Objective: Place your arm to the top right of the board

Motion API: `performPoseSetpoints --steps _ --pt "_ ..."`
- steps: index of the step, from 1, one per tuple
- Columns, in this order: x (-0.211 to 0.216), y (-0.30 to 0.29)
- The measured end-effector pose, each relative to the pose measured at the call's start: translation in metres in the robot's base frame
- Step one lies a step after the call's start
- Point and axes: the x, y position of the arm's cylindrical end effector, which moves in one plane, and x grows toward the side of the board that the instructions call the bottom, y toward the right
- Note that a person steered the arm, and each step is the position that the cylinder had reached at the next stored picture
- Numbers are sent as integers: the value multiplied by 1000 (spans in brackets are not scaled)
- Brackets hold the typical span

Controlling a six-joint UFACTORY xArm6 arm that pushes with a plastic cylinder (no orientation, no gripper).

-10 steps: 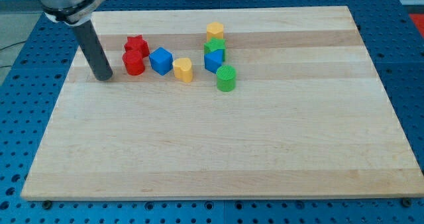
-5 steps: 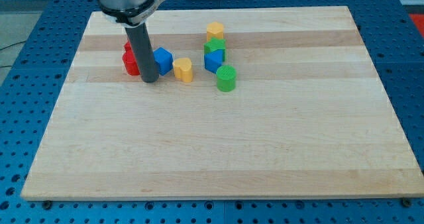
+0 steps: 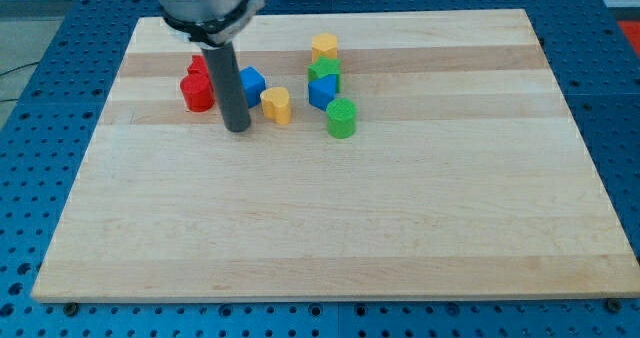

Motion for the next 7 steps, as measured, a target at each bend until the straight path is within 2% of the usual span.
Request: performPoseSetpoints --steps 4,5,6,7 --pt "-12 15" --pt "17 -40" --pt "42 19" --pt "75 146"
